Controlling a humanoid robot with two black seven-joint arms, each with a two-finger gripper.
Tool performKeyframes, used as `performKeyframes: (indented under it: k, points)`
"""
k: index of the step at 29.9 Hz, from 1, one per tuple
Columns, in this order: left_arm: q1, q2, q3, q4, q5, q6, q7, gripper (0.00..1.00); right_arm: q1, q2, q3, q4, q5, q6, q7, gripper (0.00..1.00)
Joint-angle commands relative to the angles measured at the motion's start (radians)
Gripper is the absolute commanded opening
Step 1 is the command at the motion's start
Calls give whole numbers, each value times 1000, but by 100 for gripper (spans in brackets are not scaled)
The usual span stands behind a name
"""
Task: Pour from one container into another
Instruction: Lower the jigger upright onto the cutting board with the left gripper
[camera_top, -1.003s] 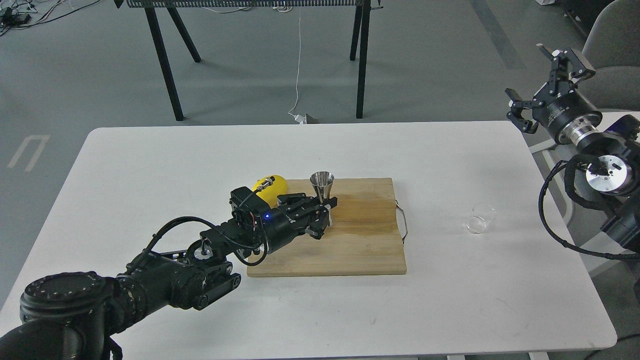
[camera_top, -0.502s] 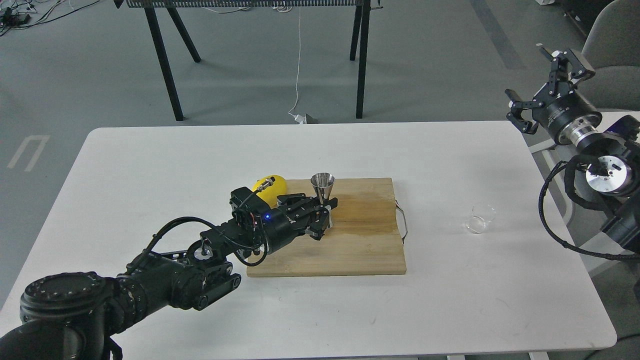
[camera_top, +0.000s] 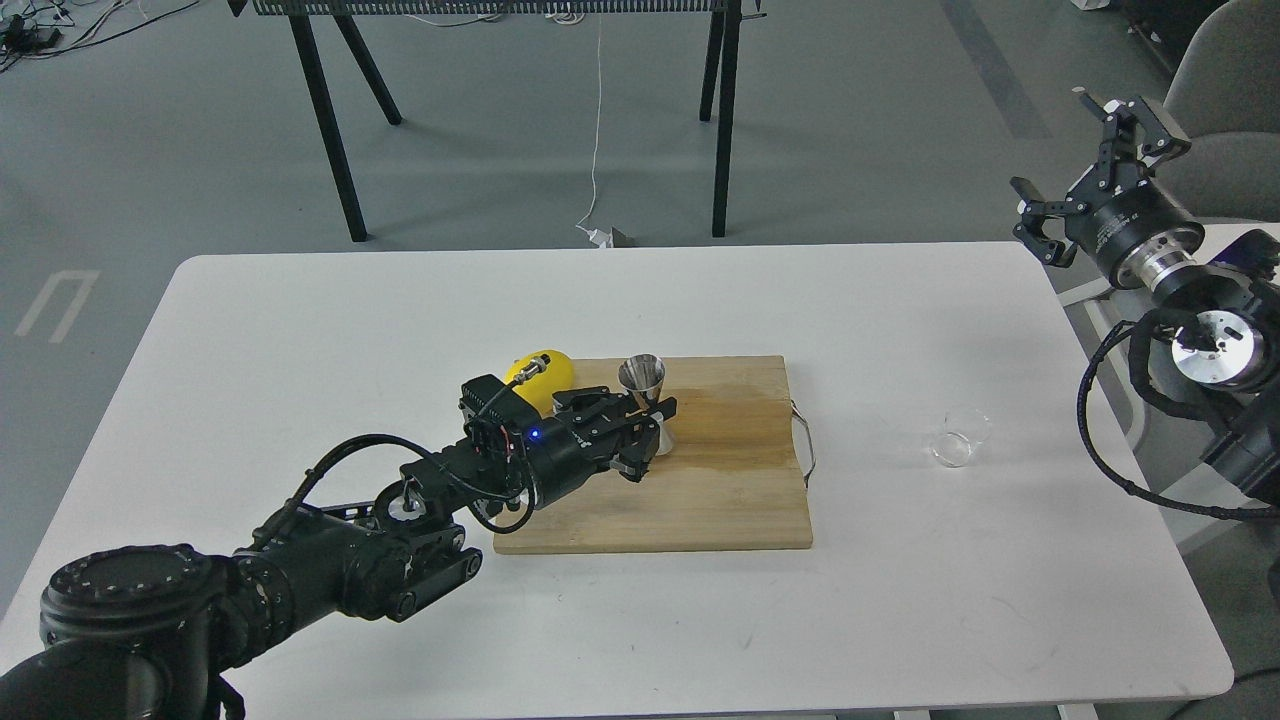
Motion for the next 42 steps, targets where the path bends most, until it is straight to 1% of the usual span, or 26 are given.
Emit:
performKeyframes:
  k: [1,4,11,18,22,28,42]
  points:
    - [2,0,0,-2,0,0,0,41,-1,0,0,0,0,0,0,99]
    - [6,0,0,-2,0,0,0,46,1,0,2,0,1,0,0,99]
    - [8,0,0,-5,0,0,0,52,-1,0,2,0,1,0,0,99]
    - [8,0,-2,-29,0,0,0,71,-10,0,3,0,1,0,0,99]
    - [22,0,-3,-46,0,0,0,77,-10,-2,3,0,1,0,0,99]
    - [28,0,-5,-48,0,0,0,80,-15,0,2,0,1,0,0,99]
    - [37,0,-8,-35,0,0,0,80,-19,-2,6,3,1,0,0,99]
